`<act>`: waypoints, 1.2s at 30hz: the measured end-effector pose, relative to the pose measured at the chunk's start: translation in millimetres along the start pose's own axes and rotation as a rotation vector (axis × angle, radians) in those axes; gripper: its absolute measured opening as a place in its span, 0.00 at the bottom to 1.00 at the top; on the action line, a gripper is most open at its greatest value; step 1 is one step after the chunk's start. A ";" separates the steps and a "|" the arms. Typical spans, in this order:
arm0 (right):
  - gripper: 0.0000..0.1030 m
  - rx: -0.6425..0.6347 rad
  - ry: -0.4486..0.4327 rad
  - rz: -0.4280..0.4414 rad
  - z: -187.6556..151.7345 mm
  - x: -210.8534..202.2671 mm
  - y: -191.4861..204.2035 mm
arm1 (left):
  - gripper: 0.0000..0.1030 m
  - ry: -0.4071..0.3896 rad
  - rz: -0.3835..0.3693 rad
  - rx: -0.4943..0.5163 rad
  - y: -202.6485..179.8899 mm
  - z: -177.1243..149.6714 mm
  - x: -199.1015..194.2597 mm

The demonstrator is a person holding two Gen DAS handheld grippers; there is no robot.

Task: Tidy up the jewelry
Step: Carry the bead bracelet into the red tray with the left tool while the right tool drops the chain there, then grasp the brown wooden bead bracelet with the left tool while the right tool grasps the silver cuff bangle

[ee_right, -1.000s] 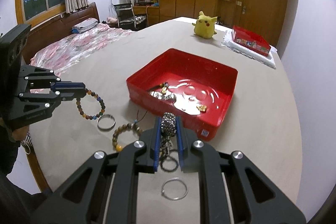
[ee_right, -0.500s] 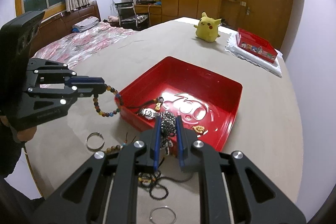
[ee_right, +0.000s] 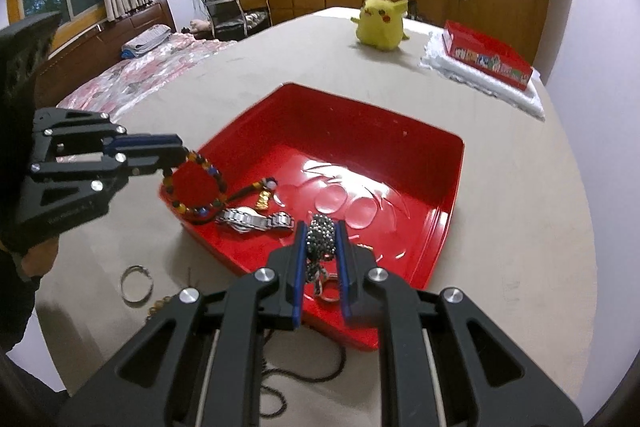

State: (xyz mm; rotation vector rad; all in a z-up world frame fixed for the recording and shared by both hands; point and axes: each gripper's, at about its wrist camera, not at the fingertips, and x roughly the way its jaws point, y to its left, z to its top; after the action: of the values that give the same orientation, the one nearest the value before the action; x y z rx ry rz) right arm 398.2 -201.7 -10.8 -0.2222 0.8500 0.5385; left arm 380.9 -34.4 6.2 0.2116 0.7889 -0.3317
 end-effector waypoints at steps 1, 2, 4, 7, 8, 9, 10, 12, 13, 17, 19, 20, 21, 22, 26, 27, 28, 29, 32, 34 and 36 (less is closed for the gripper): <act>0.11 0.004 0.007 0.001 0.4 5.3 -2.8 | 0.07 0.002 -0.002 -0.001 1.5 1.2 3.1; 0.11 0.006 0.010 0.001 0.6 8.5 -4.6 | 0.07 0.005 -0.003 -0.002 2.8 2.7 7.2; 0.11 0.010 0.021 0.003 1.0 16.3 -7.4 | 0.07 0.009 -0.008 -0.005 4.4 4.5 13.7; 0.11 0.011 0.041 0.006 1.1 28.5 -10.0 | 0.07 0.027 -0.018 -0.006 5.0 4.4 27.0; 0.11 0.009 0.048 0.006 0.8 32.3 -10.5 | 0.07 0.035 -0.022 -0.007 5.0 3.8 32.8; 0.11 0.007 0.056 0.007 1.3 36.5 -11.2 | 0.07 0.044 -0.025 -0.006 4.7 3.2 38.2; 0.11 0.006 0.065 0.008 1.7 41.3 -12.1 | 0.07 0.049 -0.027 -0.006 4.3 2.8 41.9; 0.12 0.004 0.078 0.007 1.4 47.3 -12.2 | 0.07 0.066 -0.036 -0.003 3.1 1.2 50.7; 0.12 0.004 0.086 0.007 1.5 50.9 -12.7 | 0.07 0.072 -0.039 0.000 2.9 1.1 54.5; 0.15 0.005 0.103 0.000 1.0 57.6 -14.5 | 0.09 0.080 -0.040 0.001 2.2 -1.1 61.2; 0.15 0.006 0.109 0.001 0.4 58.4 -15.2 | 0.15 0.078 -0.039 0.002 2.3 -1.8 61.7; 0.16 0.005 0.109 -0.001 -0.2 58.5 -15.4 | 0.18 0.076 -0.037 0.004 2.1 -2.1 62.0; 0.16 0.005 0.111 0.000 -1.1 58.5 -15.1 | 0.18 0.076 -0.037 0.006 1.7 -2.2 61.9; 0.17 0.006 0.111 0.001 -0.8 58.7 -15.3 | 0.18 0.075 -0.036 0.007 1.1 -3.0 61.5; 0.17 0.012 0.105 0.002 -4.0 54.7 -15.1 | 0.19 0.072 -0.031 0.007 -0.2 -5.8 56.2; 0.17 0.011 0.101 0.001 -4.9 52.4 -14.3 | 0.19 0.069 -0.030 0.008 -0.6 -6.6 53.1; 0.18 0.011 0.096 0.001 -5.8 48.7 -13.2 | 0.20 0.065 -0.028 0.008 -1.5 -7.8 49.8; 0.18 0.010 0.088 0.001 -6.5 43.9 -12.3 | 0.21 0.059 -0.026 0.010 -2.1 -9.1 44.3; 0.21 0.008 0.064 0.000 -7.9 29.0 -7.9 | 0.24 0.042 -0.016 0.007 -3.5 -12.9 28.0; 0.24 0.006 0.045 0.005 -10.2 16.6 -3.1 | 0.25 0.032 -0.011 0.003 -5.0 -15.5 16.8; 0.27 0.007 0.023 0.010 -13.6 2.4 2.8 | 0.29 0.021 -0.002 0.003 -9.2 -20.9 2.2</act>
State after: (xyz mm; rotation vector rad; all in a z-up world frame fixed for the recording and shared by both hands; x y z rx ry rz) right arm 389.1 -203.9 -21.4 -0.2180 0.8756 0.5436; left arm 365.2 -37.0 -10.3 0.2170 0.8091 -0.3328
